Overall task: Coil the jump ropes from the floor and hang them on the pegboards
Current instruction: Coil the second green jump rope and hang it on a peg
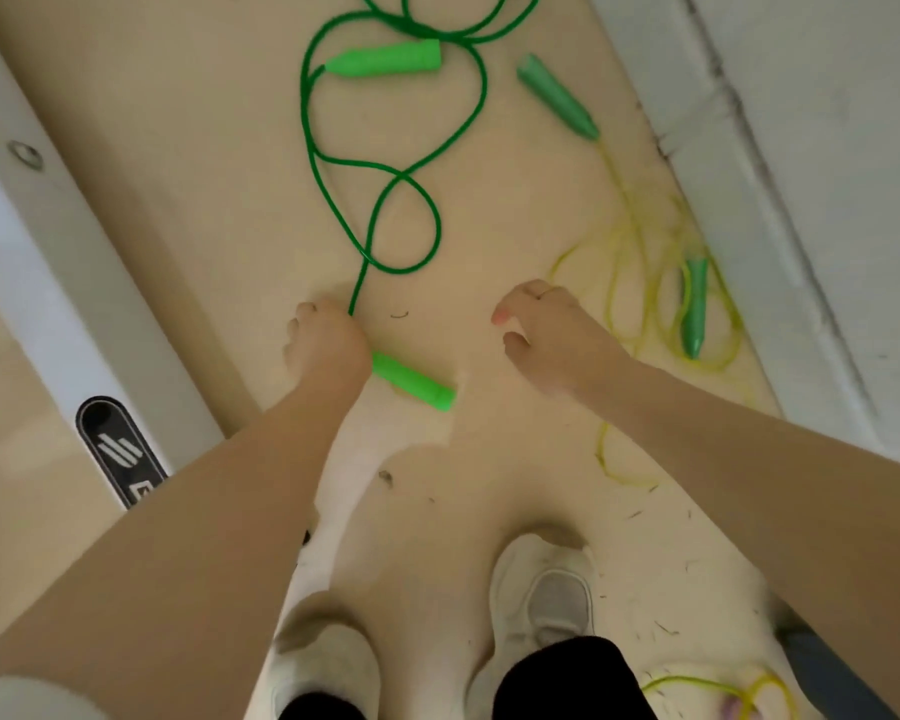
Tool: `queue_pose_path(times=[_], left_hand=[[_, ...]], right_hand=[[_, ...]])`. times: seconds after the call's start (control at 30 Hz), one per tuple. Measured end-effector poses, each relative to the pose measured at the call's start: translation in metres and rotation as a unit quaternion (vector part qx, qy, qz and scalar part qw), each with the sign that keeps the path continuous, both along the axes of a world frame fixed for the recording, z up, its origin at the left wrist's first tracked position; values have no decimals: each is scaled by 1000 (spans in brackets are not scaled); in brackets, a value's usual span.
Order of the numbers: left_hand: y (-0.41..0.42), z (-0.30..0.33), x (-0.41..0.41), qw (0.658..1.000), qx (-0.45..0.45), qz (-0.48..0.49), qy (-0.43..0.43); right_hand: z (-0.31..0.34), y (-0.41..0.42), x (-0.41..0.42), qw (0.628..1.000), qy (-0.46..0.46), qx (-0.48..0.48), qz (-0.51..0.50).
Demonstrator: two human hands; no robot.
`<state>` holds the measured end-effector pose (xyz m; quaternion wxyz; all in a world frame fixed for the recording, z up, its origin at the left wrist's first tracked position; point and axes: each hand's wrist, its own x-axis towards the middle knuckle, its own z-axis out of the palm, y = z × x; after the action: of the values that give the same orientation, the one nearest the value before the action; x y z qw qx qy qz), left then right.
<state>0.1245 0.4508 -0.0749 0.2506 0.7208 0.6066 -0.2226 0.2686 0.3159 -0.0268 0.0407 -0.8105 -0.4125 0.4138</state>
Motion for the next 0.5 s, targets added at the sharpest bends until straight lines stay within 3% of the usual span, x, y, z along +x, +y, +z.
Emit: queue_pose_path(times=[0.1, 0.23, 0.37, 0.5], left_hand=[[-15, 32, 5, 983, -99, 19, -155], [-36, 123, 26, 919, -209, 41, -332], [-39, 248, 55, 843, -335, 106, -407], [-34, 368, 75, 799, -386, 105, -449]], right_hand=[[34, -5, 3, 1000, -1, 12, -19], [106, -3, 6, 996, -2, 57, -64], [199, 5, 15, 992, -4, 118, -50], [298, 9, 27, 980, -1, 173, -95]])
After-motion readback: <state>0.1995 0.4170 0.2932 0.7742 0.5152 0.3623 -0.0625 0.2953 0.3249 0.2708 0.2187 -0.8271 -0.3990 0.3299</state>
